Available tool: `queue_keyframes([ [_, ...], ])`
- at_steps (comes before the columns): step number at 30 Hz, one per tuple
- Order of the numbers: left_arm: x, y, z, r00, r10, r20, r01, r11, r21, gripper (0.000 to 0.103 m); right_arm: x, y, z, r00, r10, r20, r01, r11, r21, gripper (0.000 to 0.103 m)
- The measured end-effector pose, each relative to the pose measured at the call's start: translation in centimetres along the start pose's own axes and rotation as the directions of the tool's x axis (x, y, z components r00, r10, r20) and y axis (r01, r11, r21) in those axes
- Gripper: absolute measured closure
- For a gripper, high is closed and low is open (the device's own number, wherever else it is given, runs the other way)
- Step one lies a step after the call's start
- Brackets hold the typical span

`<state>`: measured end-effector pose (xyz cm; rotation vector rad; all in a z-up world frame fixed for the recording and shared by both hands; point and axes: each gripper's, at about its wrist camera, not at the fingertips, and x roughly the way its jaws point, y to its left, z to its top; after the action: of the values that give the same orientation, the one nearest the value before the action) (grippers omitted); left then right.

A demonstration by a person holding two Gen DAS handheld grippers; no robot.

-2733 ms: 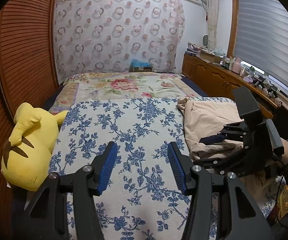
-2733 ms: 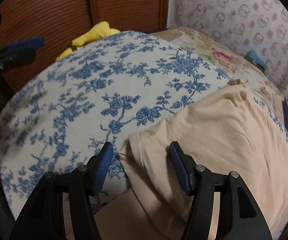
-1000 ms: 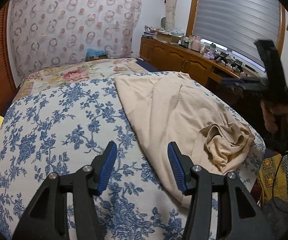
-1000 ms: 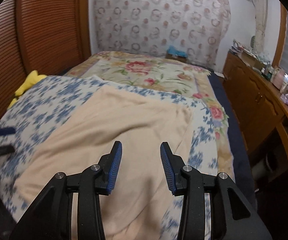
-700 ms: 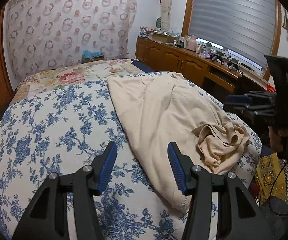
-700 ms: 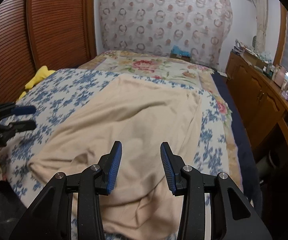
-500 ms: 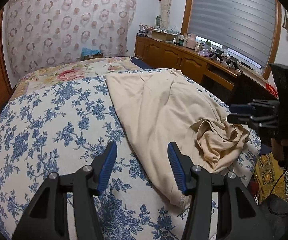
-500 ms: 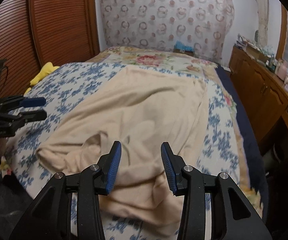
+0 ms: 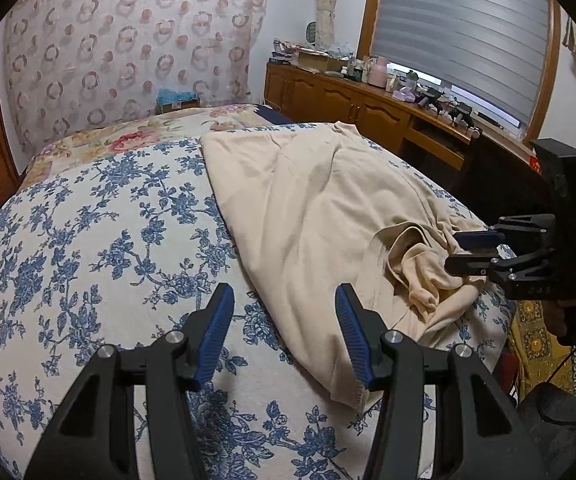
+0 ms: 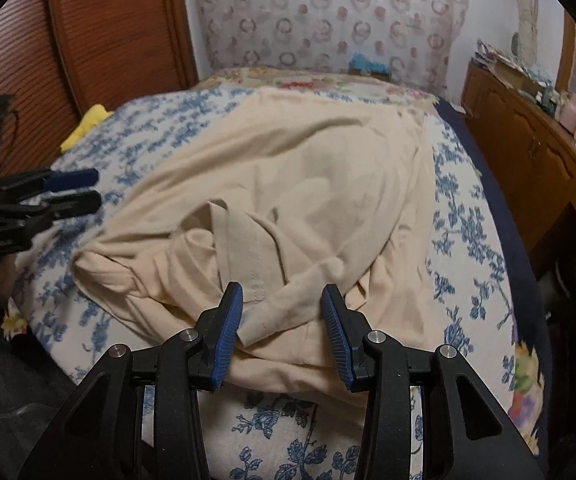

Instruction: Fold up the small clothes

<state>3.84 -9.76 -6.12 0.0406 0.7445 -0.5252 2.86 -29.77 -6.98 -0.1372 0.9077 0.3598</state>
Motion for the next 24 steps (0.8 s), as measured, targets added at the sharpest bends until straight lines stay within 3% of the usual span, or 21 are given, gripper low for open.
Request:
queue_keyframes([
  [2,0.1,-0.1,-0.1,1.000,-0.003,-0.003,0.003,1.000,0.001,0.051,-0.1,-0.2,-0.2,1.000,0.018,0.001,-0.018,1.000,0.002,0.071],
  [3,0.2,-0.1,-0.1,1.000,-0.004,-0.005,0.004,1.000,0.000,0.051,-0.2,-0.3,-0.2,1.000,0.029,0.005,-0.029,1.000,0.003,0.088],
  [4,0.3,-0.1,-0.2,1.000,-0.004,-0.009,0.004,1.000,0.000,0.051,-0.5,-0.5,-0.3,0.999,0.044,0.014,-0.044,0.999,-0.003,0.097],
  [6,0.4,-0.3,-0.2,1.000,-0.004,-0.011,0.004,1.000,0.001,0.051,-1.4,-0.7,-0.3,0.998,0.057,0.040,-0.057,0.998,-0.008,0.101],
  [12,0.3,-0.3,0.0,1.000,-0.001,-0.007,0.001,1.000,0.002,0.051,-5.0,-2.6,-0.2,0.994,0.029,0.101,-0.028,1.000,-0.011,0.102],
  [20,0.0,0.2,-0.3,1.000,-0.009,-0.012,0.009,1.000,-0.018,0.051,-7.1,-5.5,-2.3,0.996,-0.068,0.051,0.069,0.997,-0.024,0.103],
  [24,0.2,0.1,-0.8,0.999,-0.017,-0.030,0.016,1.000,-0.019,0.051,-6.2,-6.2,-3.3,0.999,-0.047,0.017,0.047,0.999,0.007,0.103],
])
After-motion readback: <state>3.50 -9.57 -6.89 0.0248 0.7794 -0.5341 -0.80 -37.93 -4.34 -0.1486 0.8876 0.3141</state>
